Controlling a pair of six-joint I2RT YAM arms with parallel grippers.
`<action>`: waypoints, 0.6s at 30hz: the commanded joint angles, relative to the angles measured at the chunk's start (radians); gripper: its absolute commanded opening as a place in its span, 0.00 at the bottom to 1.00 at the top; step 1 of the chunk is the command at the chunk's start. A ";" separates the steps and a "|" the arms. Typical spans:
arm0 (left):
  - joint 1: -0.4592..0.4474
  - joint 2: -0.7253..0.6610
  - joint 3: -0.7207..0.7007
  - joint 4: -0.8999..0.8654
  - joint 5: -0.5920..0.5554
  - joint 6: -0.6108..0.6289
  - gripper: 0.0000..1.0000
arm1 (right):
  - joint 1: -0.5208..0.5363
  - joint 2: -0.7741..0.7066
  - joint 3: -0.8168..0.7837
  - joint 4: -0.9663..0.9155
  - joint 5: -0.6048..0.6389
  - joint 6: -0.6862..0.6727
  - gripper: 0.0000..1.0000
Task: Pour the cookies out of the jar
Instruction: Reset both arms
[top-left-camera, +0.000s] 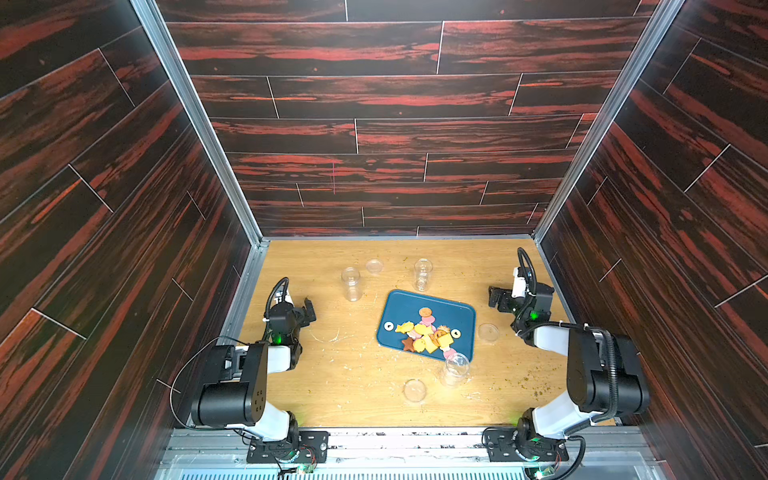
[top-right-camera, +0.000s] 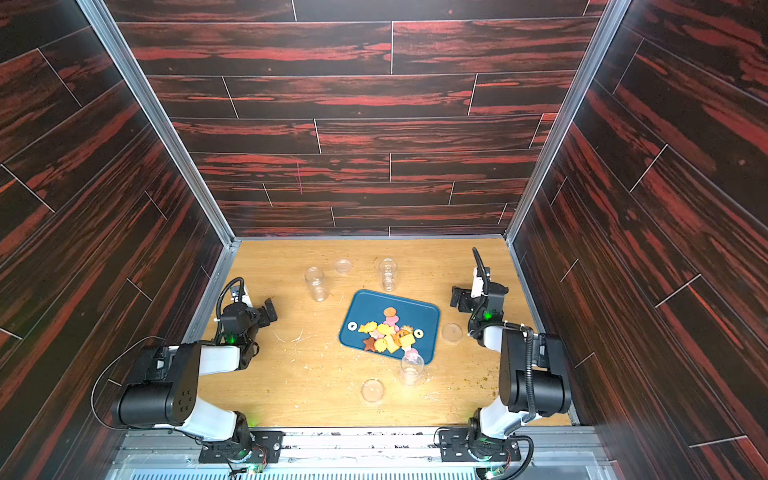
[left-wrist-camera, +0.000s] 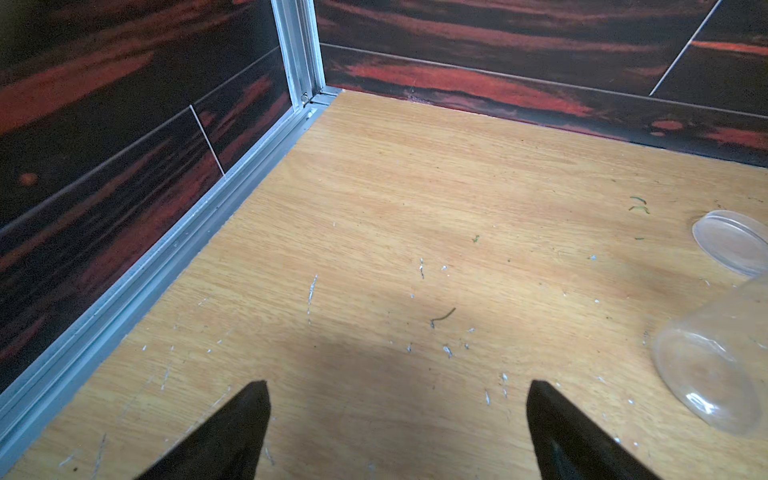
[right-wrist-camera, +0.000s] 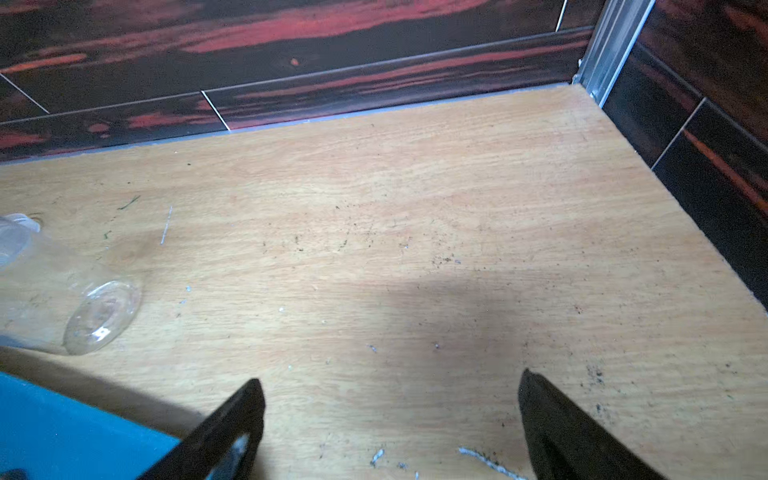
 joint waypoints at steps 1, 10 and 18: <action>0.005 -0.001 0.022 0.010 -0.011 -0.003 1.00 | 0.011 -0.017 -0.040 0.066 0.020 -0.030 0.98; 0.004 0.001 0.022 0.010 -0.013 -0.002 1.00 | 0.012 -0.060 -0.148 0.235 0.043 -0.019 0.99; 0.004 0.001 0.022 0.009 -0.013 -0.001 1.00 | 0.007 -0.069 -0.242 0.392 0.054 -0.006 0.99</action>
